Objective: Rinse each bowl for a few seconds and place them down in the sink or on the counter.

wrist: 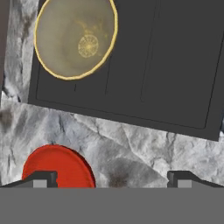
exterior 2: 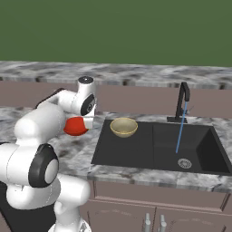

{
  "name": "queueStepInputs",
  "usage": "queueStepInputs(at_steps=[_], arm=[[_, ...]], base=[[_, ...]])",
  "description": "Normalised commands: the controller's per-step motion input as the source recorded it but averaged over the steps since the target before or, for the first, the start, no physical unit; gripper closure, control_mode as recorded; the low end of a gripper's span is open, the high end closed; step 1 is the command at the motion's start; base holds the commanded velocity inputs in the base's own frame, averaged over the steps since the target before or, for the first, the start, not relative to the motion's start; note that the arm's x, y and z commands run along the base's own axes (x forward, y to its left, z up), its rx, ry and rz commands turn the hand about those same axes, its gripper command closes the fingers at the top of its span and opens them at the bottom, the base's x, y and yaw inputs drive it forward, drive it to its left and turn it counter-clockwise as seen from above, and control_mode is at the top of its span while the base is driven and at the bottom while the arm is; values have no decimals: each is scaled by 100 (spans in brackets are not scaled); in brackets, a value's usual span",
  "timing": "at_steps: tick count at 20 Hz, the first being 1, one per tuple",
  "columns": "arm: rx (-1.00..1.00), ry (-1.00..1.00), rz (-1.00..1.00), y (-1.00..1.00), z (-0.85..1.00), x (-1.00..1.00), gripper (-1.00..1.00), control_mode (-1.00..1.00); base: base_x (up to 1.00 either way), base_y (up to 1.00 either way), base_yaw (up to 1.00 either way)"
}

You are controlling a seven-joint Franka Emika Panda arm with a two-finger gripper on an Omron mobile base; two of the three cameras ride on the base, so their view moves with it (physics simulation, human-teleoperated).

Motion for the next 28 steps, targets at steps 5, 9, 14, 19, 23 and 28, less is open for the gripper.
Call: queueStepInputs(at_steps=[5, 9, 14, 19, 23, 28], arm=[[-3, -3, 20, 17, 20, -4, -100, -100], [-3, 1, 19, 20, 13, 0, -100, -100], [-2, 3, 18, 25, 9, 0, -100, -100], [-2, 1, 17, 24, 1, -1, -100, -100], [-6, 0, 16, 23, 0, -1, -100, -100], [-6, 0, 14, 15, -4, 0, -100, -100]], base=[[0, 0, 0], [0, 0, 0], [0, 0, 0], [0, 0, 0], [0, 0, 0], [0, 0, 0]])
